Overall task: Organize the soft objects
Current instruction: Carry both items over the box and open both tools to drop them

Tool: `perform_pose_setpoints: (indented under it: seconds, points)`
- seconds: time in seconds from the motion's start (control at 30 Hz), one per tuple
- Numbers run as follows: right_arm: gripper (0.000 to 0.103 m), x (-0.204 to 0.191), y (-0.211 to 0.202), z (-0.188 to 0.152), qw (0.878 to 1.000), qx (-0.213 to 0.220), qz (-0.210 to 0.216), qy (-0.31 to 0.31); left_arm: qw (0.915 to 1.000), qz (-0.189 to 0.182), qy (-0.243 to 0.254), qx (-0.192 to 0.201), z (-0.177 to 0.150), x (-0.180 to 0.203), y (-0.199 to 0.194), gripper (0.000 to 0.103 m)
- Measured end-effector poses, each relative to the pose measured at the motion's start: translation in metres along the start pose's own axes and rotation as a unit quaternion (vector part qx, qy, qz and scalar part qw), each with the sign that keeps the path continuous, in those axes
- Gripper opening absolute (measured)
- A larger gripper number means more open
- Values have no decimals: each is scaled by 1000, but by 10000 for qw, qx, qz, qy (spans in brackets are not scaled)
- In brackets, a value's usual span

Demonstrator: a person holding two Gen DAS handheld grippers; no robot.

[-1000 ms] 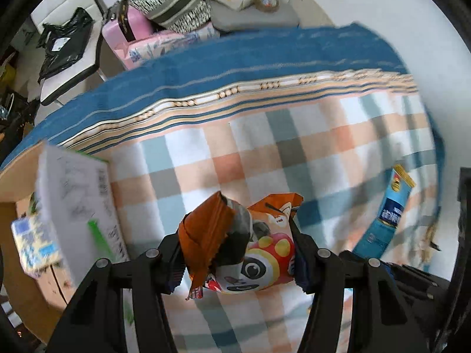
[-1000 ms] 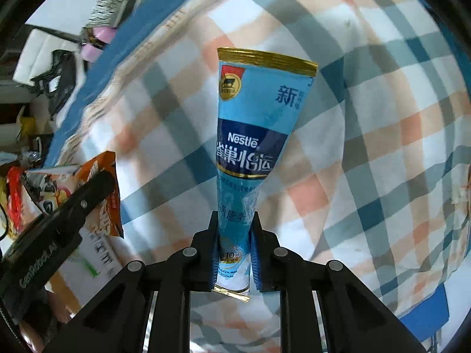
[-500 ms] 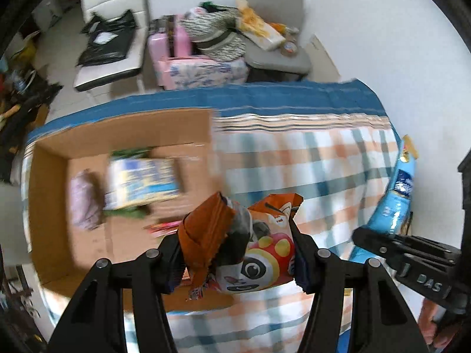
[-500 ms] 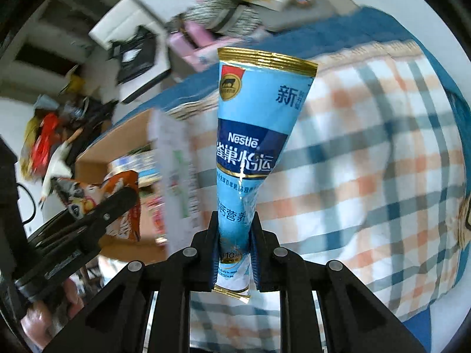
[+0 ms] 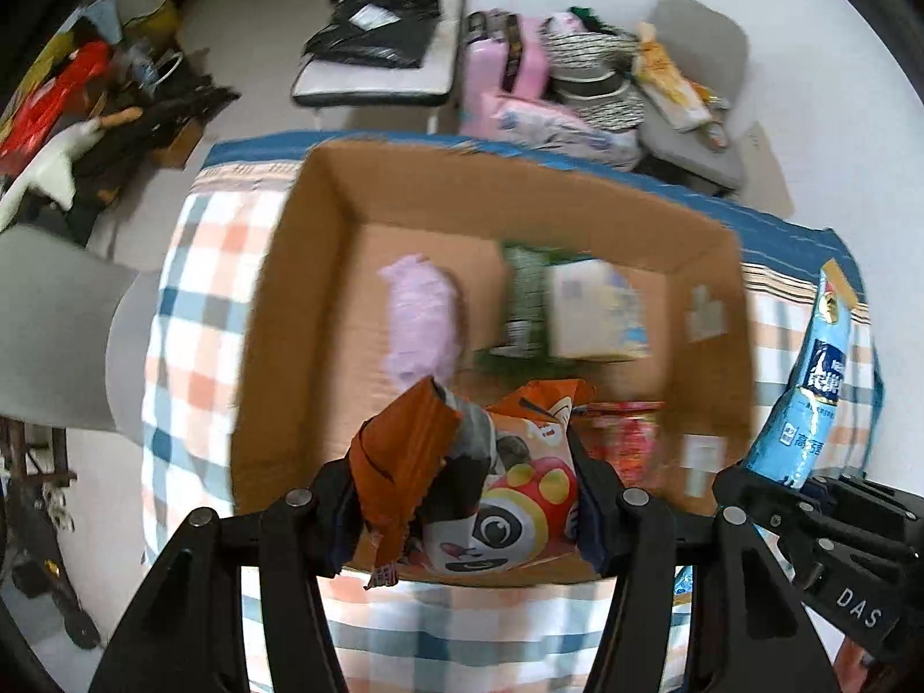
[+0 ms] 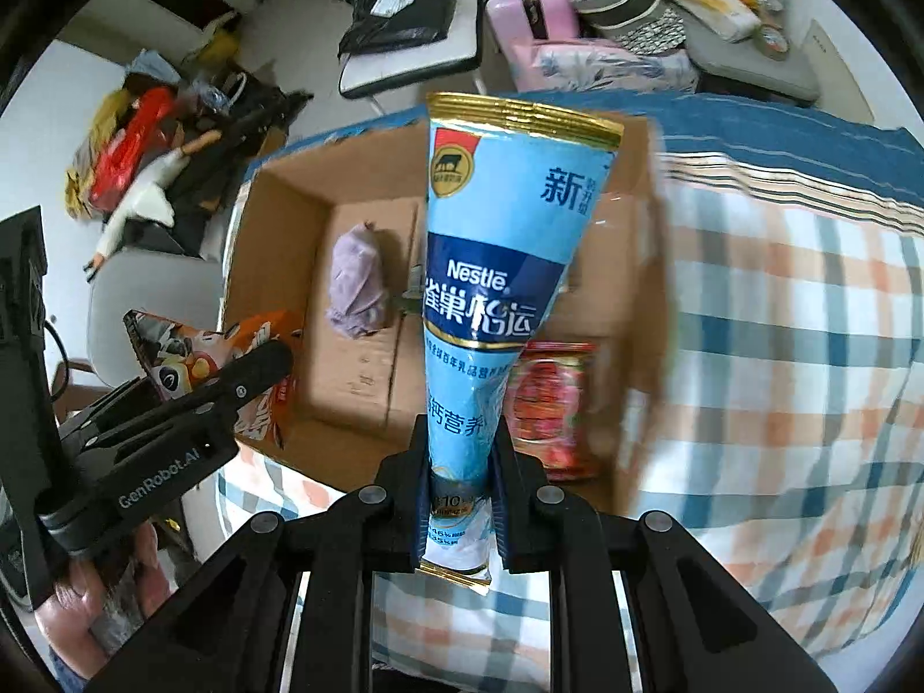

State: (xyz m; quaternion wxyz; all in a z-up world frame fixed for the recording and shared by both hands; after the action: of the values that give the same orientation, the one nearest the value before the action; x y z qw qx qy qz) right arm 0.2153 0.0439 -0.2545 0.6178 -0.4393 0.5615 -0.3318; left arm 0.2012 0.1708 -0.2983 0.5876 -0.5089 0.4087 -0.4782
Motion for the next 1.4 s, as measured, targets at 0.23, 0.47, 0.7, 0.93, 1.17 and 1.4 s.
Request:
perform_pose_setpoints:
  seconds: [0.23, 0.47, 0.7, 0.93, 1.17, 1.4]
  points:
    - [19, -18, 47, 1, 9954, 219, 230, 904, 9995, -33, -116, -294, 1, -27, 38, 55]
    - [19, -12, 81, -7, 9837, 428, 461, 1686, 9980, -125, -18, -612, 1, -38, 65, 56]
    - [26, -7, 102, -8, 9826, 248, 422, 1790, 9962, -130, 104, -860, 0, -38, 81, 57]
    - [56, -14, 111, -9, 9840, 57, 536, 1696, 9962, -1, 224, -843, 1, -32, 84, 57]
    - [71, -11, 79, -2, 9881, 313, 358, 1464, 9980, 114, 264, -567, 6, -33, 68, 91]
    - [77, 14, 49, 29, 9896, 635, -70, 1287, 9989, 10, 142, -448, 16, -25, 62, 93]
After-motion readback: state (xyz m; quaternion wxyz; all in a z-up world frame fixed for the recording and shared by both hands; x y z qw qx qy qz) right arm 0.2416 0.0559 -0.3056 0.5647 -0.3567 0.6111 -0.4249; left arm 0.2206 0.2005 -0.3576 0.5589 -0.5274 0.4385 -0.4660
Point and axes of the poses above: each gripper's, at about its wrist camera, not at the fingertips, and y roughly the way its jaws point, x to its right, z to its top, the point moved 8 cm from there along y, roughly the way its jaws point, and after that the axes turned 5 degrees about z, right-handed, at the moved point
